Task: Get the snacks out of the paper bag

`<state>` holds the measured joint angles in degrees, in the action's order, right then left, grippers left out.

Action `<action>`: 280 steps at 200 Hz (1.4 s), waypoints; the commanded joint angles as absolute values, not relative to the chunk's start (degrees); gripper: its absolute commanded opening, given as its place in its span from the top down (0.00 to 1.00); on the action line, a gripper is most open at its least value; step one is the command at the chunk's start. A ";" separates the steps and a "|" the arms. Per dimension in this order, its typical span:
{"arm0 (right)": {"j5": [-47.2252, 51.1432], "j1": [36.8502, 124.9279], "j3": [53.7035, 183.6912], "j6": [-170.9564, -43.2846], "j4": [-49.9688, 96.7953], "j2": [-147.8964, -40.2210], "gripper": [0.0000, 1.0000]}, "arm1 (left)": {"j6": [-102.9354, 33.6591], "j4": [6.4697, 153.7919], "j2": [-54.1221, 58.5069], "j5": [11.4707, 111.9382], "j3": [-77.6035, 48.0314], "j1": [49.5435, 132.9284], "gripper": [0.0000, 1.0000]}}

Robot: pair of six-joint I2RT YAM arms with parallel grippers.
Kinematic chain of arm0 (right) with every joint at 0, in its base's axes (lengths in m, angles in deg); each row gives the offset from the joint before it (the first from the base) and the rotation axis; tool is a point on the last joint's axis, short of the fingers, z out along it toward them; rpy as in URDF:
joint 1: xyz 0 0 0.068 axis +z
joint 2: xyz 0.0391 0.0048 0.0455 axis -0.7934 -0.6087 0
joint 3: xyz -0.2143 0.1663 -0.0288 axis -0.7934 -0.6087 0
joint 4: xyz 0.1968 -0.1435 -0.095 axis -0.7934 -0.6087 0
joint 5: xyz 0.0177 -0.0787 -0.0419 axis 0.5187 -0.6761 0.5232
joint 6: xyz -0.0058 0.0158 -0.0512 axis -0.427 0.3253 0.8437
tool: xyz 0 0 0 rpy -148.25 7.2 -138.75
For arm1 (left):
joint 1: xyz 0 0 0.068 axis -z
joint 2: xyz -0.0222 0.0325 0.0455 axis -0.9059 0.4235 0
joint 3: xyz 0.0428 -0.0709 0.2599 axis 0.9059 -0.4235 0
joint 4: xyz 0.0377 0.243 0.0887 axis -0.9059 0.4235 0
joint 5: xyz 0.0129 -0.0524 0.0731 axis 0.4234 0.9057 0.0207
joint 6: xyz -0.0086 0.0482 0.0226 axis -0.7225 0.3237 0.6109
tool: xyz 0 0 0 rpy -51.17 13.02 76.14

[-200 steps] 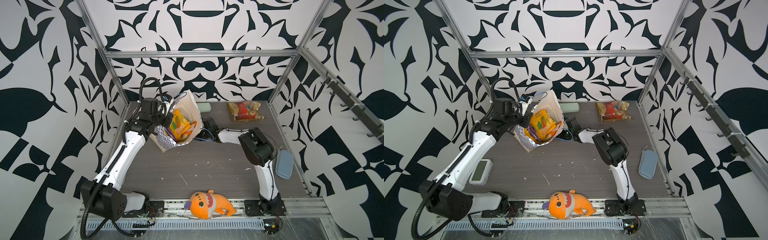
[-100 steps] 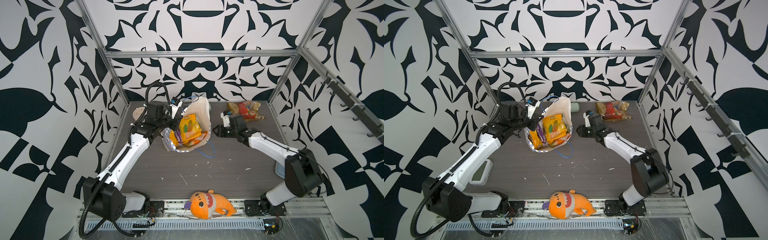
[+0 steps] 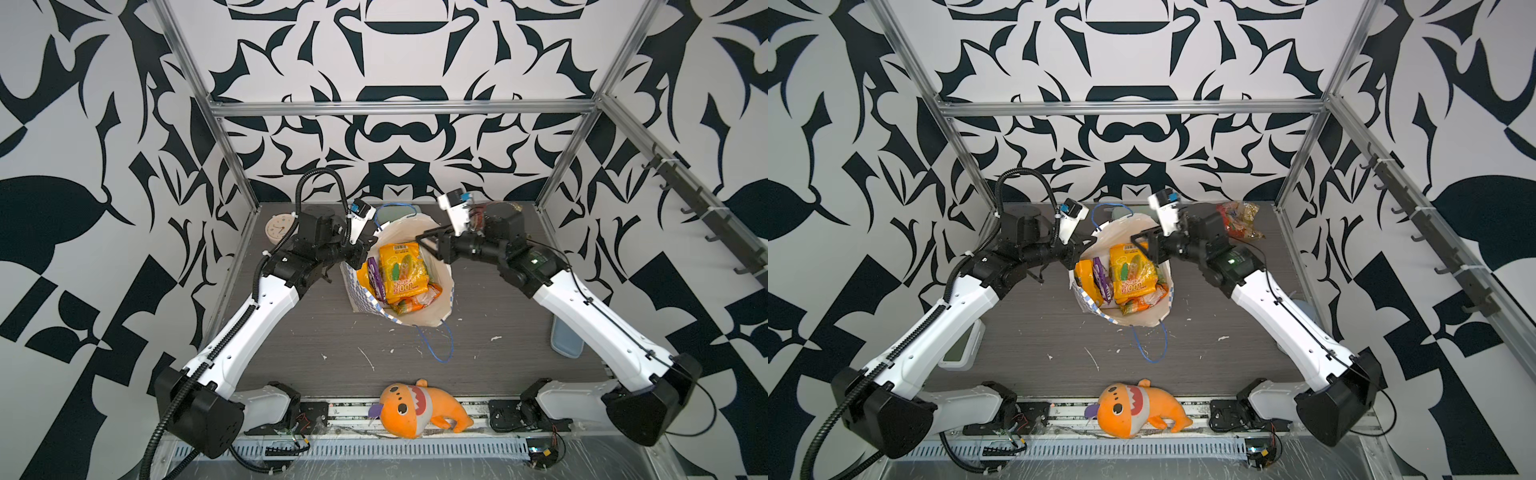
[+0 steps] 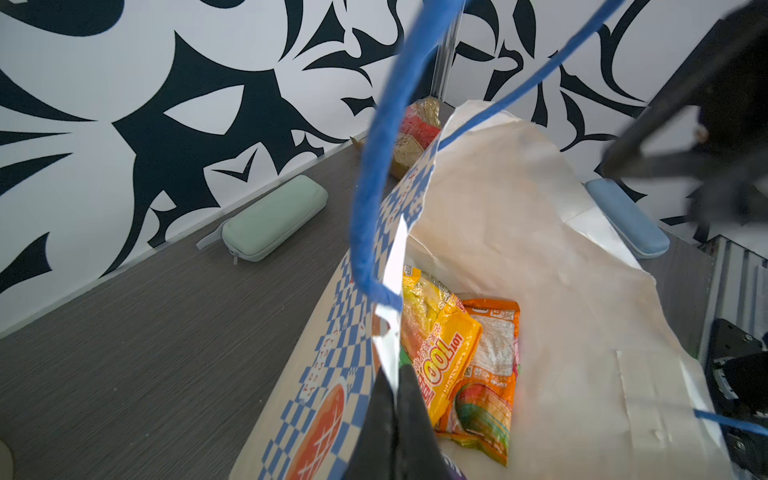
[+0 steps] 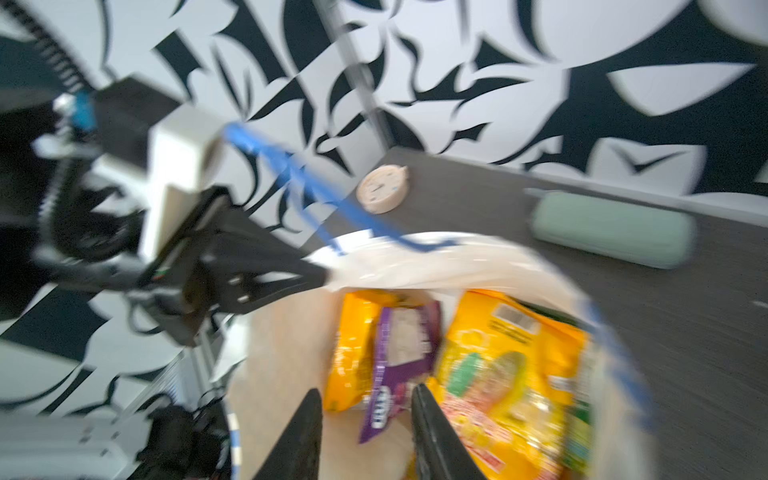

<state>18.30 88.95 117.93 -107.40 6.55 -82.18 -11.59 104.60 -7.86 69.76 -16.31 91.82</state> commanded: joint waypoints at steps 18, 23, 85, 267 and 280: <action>12.70 93.48 110.90 -115.33 12.25 -87.49 0.61 | -12.56 100.79 -10.72 70.13 -16.20 92.63 1.00; 11.05 94.31 110.85 -116.03 12.28 -88.27 0.61 | -12.58 100.79 -10.78 70.09 -16.20 92.63 1.00; 4.39 97.06 115.01 -119.83 10.78 -94.34 0.30 | -11.79 100.96 -11.89 69.48 -16.64 93.60 1.00; -7.91 101.36 126.79 -118.25 0.73 -111.06 0.56 | -10.91 101.13 -12.11 68.77 -17.37 93.95 1.00; -6.08 101.30 127.56 -118.68 1.41 -112.57 0.55 | -10.85 101.14 -12.01 68.83 -17.49 93.97 1.00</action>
<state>-8.02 101.43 124.49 -118.22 0.06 -110.74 -11.18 104.93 -9.82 66.44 -17.49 93.46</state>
